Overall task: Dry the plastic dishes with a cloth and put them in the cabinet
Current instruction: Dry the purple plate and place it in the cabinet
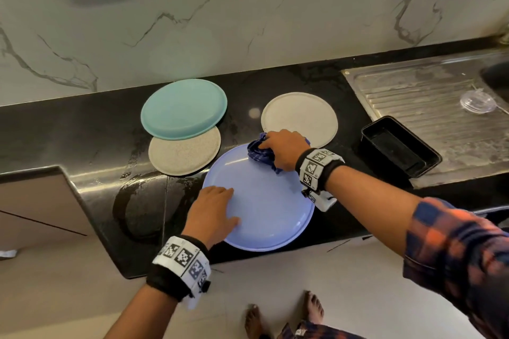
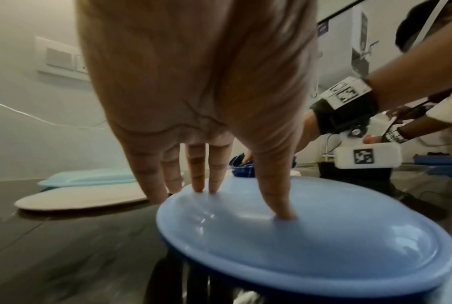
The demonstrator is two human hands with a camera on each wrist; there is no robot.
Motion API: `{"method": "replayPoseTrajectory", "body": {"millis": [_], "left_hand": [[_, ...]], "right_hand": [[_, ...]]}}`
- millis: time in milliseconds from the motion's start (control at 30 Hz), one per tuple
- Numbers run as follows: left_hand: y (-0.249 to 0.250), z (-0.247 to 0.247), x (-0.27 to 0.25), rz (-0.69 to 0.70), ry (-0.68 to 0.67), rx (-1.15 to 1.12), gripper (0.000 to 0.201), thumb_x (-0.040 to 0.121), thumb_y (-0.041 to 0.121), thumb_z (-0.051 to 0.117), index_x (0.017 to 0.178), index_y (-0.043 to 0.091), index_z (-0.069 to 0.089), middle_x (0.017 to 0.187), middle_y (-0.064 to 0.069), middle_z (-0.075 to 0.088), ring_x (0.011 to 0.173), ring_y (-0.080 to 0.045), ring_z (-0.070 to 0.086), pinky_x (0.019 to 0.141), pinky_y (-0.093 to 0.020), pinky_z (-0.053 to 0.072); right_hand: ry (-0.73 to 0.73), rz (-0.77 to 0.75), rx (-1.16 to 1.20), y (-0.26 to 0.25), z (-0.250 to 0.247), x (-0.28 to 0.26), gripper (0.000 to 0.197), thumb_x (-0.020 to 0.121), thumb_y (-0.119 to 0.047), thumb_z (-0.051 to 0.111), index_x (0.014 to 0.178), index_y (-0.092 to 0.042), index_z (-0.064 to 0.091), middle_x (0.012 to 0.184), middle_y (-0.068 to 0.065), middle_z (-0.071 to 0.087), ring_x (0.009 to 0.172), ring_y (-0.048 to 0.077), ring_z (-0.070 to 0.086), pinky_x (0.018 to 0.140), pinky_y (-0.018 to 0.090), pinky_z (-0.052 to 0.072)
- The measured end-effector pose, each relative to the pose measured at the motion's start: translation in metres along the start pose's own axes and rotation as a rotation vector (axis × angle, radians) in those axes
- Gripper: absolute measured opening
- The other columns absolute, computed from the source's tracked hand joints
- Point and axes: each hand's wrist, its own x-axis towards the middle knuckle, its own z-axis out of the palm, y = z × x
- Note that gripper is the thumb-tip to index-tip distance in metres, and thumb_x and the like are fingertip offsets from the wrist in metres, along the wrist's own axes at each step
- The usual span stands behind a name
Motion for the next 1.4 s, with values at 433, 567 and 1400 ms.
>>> {"method": "replayPoseTrajectory", "body": {"millis": [433, 567, 1400], "left_hand": [[-0.02, -0.006, 0.013, -0.024, -0.07, -0.058, 0.101, 0.071, 0.047, 0.084, 0.149, 0.007, 0.034, 0.158, -0.003, 0.022, 0.139, -0.028, 0.033, 0.113, -0.034, 0.029], [-0.023, -0.003, 0.011, -0.03, -0.057, -0.109, 0.106, 0.07, 0.046, 0.085, 0.151, 0.005, 0.03, 0.159, -0.003, 0.021, 0.141, -0.026, 0.032, 0.116, -0.034, 0.028], [-0.018, -0.005, 0.016, -0.083, -0.091, -0.132, 0.112, 0.068, 0.04, 0.088, 0.155, 0.014, 0.023, 0.156, -0.007, 0.022, 0.142, -0.028, 0.029, 0.115, -0.038, 0.031]], "right_hand": [[0.038, -0.352, -0.09, -0.056, 0.043, -0.085, 0.045, 0.074, -0.028, 0.073, 0.118, -0.031, 0.068, 0.116, -0.001, 0.062, 0.09, 0.031, 0.057, 0.065, 0.036, 0.028], [0.044, -0.379, -0.125, -0.027, 0.046, -0.114, 0.046, 0.065, -0.026, 0.077, 0.109, -0.034, 0.071, 0.112, -0.003, 0.065, 0.079, 0.028, 0.06, 0.055, 0.03, 0.03], [0.0, -0.044, -0.043, 0.008, 0.013, -0.052, 0.052, 0.087, -0.038, 0.059, 0.139, -0.039, 0.052, 0.147, -0.009, 0.047, 0.113, 0.033, 0.054, 0.076, 0.035, 0.042]]}}
